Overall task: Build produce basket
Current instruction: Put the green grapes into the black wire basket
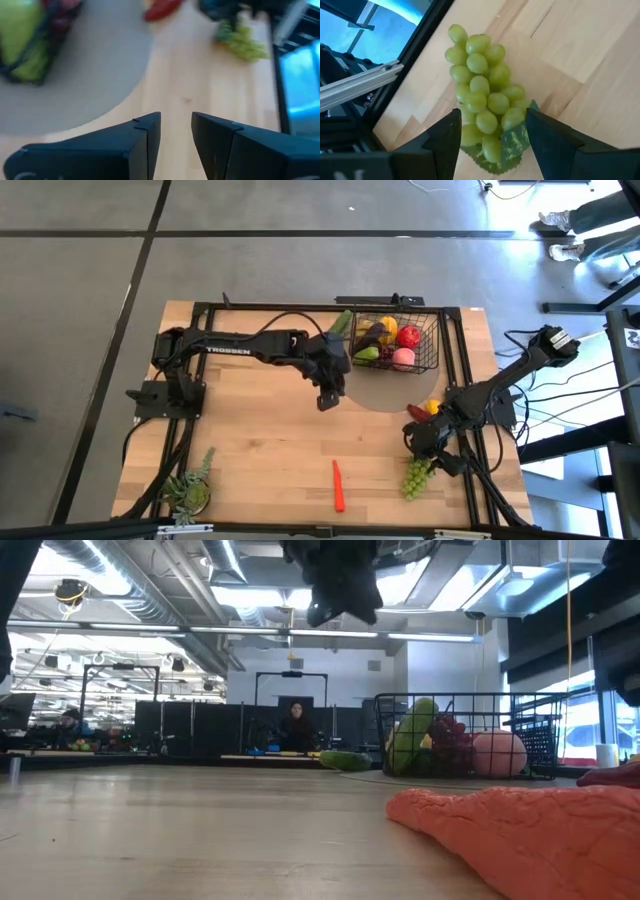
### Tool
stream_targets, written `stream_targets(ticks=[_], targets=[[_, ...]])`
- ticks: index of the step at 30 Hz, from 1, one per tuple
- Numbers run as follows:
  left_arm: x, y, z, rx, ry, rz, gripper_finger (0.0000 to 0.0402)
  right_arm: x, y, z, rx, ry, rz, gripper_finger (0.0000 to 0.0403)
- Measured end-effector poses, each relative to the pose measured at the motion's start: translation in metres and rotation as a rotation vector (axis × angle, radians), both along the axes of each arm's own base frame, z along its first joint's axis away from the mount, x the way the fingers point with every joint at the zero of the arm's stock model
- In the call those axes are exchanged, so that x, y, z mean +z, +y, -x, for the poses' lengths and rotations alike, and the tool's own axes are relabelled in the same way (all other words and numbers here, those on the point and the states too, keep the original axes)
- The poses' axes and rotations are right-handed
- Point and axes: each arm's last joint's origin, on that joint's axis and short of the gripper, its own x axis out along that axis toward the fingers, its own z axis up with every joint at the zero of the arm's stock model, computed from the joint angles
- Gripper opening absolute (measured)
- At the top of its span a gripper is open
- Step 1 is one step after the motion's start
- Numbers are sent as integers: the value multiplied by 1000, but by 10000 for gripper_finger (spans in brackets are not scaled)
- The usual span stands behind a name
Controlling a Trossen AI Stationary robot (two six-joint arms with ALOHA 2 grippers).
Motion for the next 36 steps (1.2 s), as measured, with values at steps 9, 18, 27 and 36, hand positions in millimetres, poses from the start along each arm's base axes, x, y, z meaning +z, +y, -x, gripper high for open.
stream_targets(ticks=[9, 18, 27, 36], targets=[[3, -9, -3, -101, -49, 25, 98, -13, -2, 4, -11, 10, 35, 212], [3, -9, -3, -99, -54, 22, 98, -22, 2, -1, -19, 19, 68, 212], [3, -9, -3, -97, -51, 21, 98, -25, 4, -4, -21, 17, 67, 154], [3, -8, -3, -96, -48, 20, 98, -24, 4, -5, -87, 49, 45, 47]])
